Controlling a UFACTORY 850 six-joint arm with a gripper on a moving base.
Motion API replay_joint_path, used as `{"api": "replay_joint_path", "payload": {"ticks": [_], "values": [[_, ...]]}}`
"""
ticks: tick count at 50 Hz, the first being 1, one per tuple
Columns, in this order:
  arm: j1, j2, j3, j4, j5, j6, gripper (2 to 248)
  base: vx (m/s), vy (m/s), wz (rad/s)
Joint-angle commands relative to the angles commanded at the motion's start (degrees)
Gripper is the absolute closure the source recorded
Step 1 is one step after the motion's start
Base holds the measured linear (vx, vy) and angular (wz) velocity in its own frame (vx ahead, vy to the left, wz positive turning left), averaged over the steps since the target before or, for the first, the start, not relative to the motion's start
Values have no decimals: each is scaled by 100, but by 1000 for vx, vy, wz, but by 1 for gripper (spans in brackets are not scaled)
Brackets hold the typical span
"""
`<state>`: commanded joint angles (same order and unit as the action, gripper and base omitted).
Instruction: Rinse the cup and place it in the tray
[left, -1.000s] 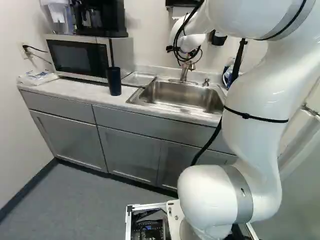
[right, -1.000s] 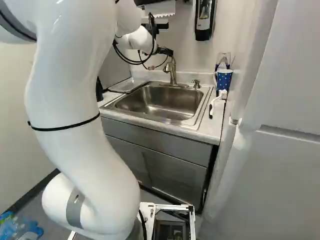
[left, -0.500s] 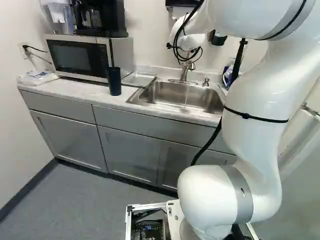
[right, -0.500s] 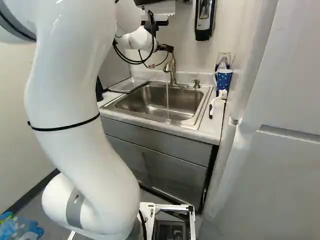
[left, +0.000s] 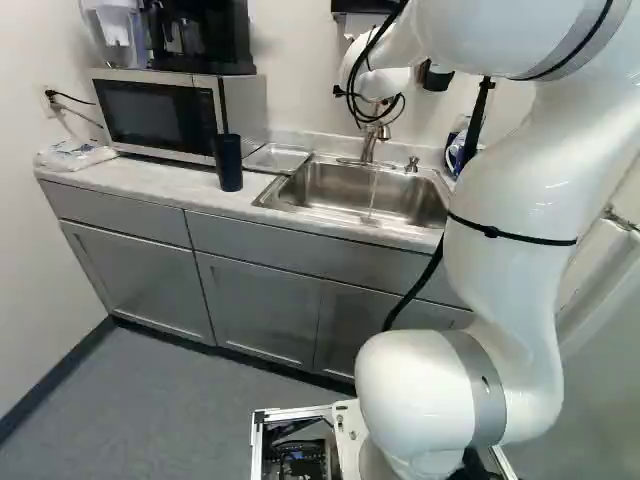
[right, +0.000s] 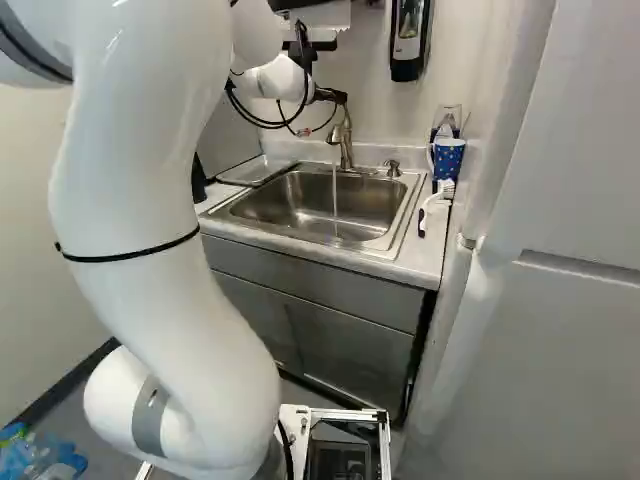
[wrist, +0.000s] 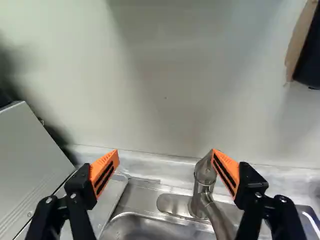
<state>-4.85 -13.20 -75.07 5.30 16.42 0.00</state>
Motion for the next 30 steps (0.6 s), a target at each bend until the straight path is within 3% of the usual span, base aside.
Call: {"api": "replay_joint_path", "payload": {"ticks": [12, 30], "values": [[-13, 80, 82, 0, 0, 0, 3, 0, 0, 0], [-161, 552, 412, 0, 0, 0, 3, 0, 0, 0]]}}
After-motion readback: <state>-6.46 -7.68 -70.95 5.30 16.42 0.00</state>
